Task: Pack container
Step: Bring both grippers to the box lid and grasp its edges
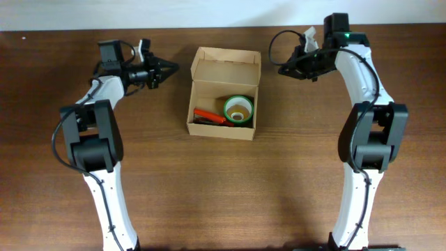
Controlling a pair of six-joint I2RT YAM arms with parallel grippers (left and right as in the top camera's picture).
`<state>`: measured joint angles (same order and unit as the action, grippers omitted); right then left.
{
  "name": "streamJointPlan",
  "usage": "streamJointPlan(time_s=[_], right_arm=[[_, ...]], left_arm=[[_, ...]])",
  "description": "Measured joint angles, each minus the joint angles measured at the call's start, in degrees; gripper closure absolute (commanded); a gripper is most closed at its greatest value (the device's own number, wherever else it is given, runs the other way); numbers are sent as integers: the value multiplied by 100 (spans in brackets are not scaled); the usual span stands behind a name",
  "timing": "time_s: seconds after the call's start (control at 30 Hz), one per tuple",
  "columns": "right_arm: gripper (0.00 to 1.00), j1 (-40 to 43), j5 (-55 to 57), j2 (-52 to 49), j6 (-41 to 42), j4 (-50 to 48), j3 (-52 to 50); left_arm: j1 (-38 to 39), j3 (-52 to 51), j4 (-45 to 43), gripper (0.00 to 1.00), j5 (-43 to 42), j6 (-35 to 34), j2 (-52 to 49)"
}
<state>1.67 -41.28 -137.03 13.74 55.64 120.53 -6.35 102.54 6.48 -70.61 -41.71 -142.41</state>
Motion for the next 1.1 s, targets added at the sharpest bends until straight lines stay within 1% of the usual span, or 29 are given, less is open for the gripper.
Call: streamJointPlan(time_s=[0.17, 0.37, 0.83, 1.0, 1.1], right_arm=[[97, -170, -275, -105, 2, -50, 0], [96, -352, -391, -258, 2, -61, 0], [96, -483, -389, -321, 4, -138, -17], [96, -485, -431, -581, -4, -203, -105], [96, -485, -669, -678, -33, -422, -155]], left_arm=[[201, 0, 66, 98, 37, 0, -63], [400, 2, 385, 98, 146, 15, -63], [562, 2, 470, 99, 293, 59, -63], [603, 2, 492, 99, 313, 94, -63], [601, 2, 494, 98, 315, 131, -63]])
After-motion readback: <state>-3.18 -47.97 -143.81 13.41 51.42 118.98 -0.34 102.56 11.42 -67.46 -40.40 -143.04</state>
